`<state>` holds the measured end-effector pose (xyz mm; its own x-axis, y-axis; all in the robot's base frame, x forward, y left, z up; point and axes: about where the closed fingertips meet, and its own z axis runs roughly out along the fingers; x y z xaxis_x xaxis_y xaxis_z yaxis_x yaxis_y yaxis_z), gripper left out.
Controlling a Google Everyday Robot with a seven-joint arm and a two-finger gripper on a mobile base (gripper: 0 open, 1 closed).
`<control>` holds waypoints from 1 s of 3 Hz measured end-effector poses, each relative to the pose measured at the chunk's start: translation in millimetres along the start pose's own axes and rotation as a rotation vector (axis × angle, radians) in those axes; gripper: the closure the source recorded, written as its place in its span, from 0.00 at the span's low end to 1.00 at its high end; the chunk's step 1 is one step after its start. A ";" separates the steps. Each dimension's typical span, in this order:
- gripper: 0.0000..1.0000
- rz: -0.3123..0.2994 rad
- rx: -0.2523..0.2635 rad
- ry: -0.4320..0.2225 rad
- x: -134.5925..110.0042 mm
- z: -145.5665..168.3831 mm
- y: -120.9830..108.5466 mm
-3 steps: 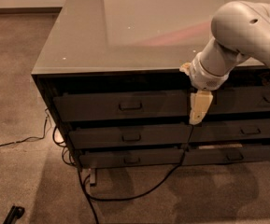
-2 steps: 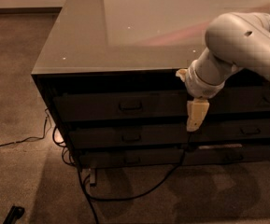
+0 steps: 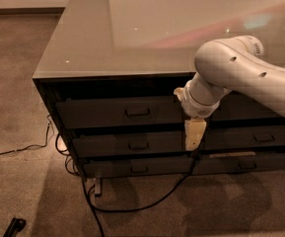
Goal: Open top drawer
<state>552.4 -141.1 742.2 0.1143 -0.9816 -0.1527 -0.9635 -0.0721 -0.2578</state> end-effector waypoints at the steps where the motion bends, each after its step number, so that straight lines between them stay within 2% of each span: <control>1: 0.00 -0.023 -0.043 -0.013 -10.0 33.5 -19.4; 2: 0.00 -0.022 -0.056 -0.010 -12.1 41.1 -15.7; 3: 0.00 -0.009 -0.047 -0.016 -10.8 56.2 -21.5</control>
Offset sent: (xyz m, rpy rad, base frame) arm 0.0182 0.0112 -0.0199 -0.0029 0.0311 0.0232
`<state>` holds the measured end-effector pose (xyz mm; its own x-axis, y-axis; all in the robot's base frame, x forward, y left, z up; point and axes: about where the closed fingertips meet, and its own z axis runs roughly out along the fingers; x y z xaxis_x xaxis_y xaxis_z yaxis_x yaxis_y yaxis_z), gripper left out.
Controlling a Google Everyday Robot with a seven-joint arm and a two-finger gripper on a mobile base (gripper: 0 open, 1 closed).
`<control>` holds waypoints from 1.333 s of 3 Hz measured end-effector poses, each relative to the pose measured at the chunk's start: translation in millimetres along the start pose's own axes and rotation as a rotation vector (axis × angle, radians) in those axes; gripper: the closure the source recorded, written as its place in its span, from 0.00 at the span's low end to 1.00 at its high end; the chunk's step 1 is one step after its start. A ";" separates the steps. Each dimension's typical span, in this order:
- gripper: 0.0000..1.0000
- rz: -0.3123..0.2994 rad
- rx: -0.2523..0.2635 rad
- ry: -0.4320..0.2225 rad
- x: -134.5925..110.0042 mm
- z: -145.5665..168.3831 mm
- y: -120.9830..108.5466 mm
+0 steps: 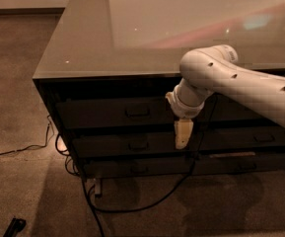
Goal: Open top drawer
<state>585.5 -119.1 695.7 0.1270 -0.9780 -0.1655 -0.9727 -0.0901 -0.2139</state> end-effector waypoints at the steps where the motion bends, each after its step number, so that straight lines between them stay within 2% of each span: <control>1: 0.00 0.021 0.037 0.016 7.3 8.0 -18.7; 2: 0.00 0.035 0.066 0.040 14.0 15.4 -40.1; 4: 0.00 0.041 0.024 0.075 18.0 50.4 -53.1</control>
Offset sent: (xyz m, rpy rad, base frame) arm 0.0735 -0.0125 -0.0080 -0.0435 -0.1036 -0.0838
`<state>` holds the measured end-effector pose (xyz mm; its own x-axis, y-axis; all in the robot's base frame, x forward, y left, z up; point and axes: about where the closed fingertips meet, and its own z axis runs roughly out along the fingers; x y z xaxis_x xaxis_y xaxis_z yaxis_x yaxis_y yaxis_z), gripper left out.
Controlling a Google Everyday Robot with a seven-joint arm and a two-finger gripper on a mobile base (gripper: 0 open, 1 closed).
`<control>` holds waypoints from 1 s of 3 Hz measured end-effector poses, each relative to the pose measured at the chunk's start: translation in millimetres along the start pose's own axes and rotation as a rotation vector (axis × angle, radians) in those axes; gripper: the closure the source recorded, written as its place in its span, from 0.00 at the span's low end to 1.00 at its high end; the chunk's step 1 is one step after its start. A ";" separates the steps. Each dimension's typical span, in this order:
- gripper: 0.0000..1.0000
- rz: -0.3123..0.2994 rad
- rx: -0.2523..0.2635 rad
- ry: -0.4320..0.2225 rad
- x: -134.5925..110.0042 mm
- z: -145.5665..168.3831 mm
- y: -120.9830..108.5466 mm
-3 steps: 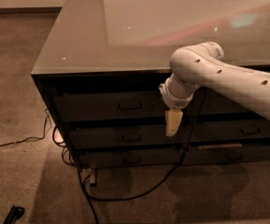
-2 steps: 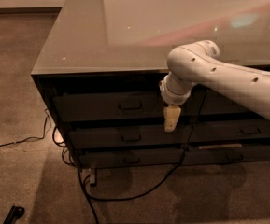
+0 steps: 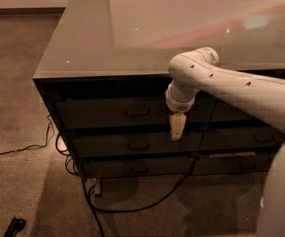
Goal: Open top drawer
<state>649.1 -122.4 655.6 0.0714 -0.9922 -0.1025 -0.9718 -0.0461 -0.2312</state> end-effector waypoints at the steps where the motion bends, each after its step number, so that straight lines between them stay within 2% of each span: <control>1: 0.00 -0.002 -0.024 0.003 -1.9 14.5 -2.3; 2: 0.19 -0.016 -0.049 0.011 -3.5 26.8 -1.4; 3: 0.42 -0.019 -0.069 0.031 -0.6 28.1 3.8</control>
Offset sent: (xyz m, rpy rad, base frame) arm 0.0112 0.0099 -0.0340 -0.0304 0.0634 0.0341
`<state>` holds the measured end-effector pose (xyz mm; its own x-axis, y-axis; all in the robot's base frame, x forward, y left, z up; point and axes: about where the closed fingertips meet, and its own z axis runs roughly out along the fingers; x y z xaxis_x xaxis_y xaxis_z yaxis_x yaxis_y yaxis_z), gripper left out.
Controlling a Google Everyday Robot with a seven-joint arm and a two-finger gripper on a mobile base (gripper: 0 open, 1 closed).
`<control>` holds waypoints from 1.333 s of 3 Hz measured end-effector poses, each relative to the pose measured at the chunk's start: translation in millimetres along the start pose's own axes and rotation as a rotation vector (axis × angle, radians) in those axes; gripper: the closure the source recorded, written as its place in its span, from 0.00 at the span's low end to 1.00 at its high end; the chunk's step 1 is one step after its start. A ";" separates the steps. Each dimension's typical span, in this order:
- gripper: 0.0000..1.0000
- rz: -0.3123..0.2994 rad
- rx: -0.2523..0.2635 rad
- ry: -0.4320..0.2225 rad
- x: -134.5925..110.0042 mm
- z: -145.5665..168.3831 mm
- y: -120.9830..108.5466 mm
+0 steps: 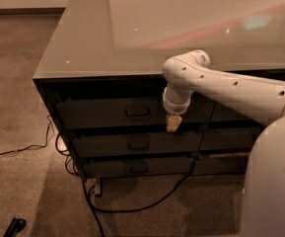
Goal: Open top drawer
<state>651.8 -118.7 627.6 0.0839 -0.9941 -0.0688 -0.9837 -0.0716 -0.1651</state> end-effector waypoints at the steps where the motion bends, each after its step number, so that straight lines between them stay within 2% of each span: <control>1: 0.65 0.000 0.000 0.000 -0.2 -3.9 -0.6; 2: 0.88 0.000 -0.016 0.031 0.2 -23.2 18.3; 3: 1.00 0.002 -0.018 0.032 -0.1 -29.9 18.2; 4: 0.81 0.002 -0.018 0.032 -0.7 -38.3 16.8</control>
Offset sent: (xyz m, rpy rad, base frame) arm -0.0840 -0.0127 0.0793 -0.1176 0.0184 0.0012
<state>629.0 -122.4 662.6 0.0773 -0.9963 -0.0378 -0.9865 -0.0710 -0.1476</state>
